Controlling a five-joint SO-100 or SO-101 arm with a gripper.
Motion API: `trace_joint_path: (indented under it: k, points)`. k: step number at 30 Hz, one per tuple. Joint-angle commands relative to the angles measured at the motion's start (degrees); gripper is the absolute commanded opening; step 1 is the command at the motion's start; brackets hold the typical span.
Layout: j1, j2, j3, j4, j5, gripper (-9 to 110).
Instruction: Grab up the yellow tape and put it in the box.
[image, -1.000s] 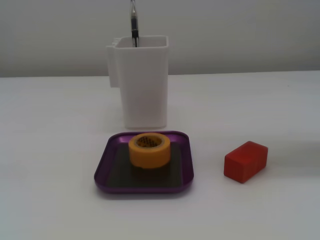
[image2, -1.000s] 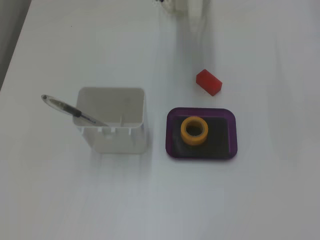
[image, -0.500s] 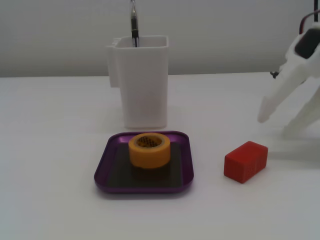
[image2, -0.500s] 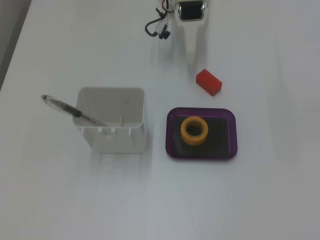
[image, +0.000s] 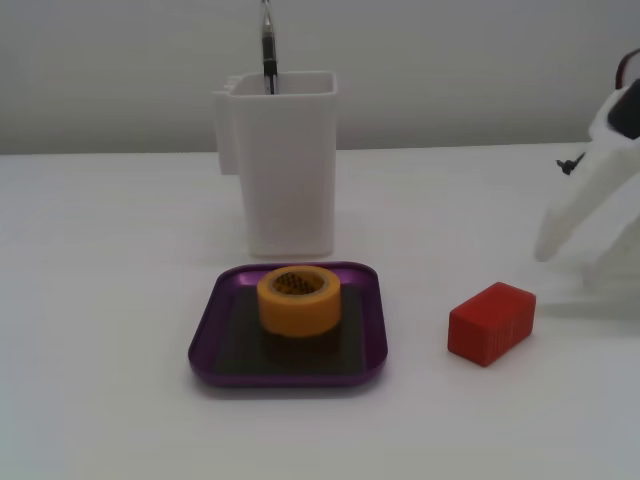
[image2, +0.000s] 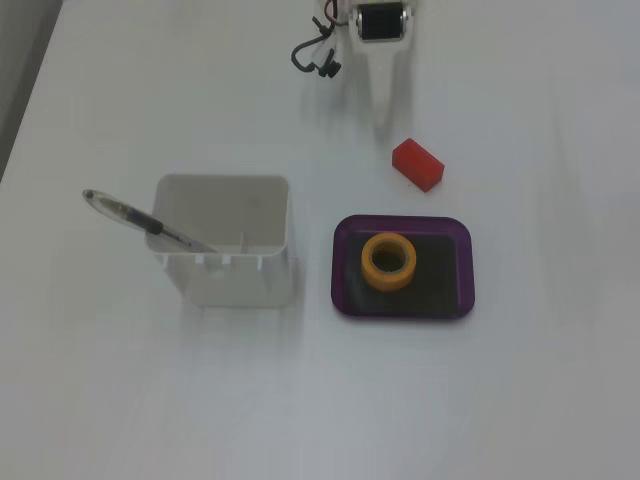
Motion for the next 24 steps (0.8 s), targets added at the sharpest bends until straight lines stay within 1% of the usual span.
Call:
trace_joint_path:
  k: [1, 5, 10, 12, 14, 15, 17, 24]
  points:
    - [0.35, 2.81, 1.85, 0.79, 0.62, 11]
    - [0.35, 6.77, 5.36, 1.23, 0.70, 11]
    - [0.35, 11.78, 5.98, 5.36, 0.70, 11]
    - [0.35, 13.62, 6.15, 7.03, 0.70, 7]
    - [0.35, 15.38, 6.15, 7.82, 0.70, 0]
    - [0.26, 16.08, 6.24, 8.26, 0.79, -1]
    - [0.26, 16.52, 6.24, 8.53, 0.88, 1]
    - [0.18, 16.79, 6.24, 7.73, 0.35, 1]
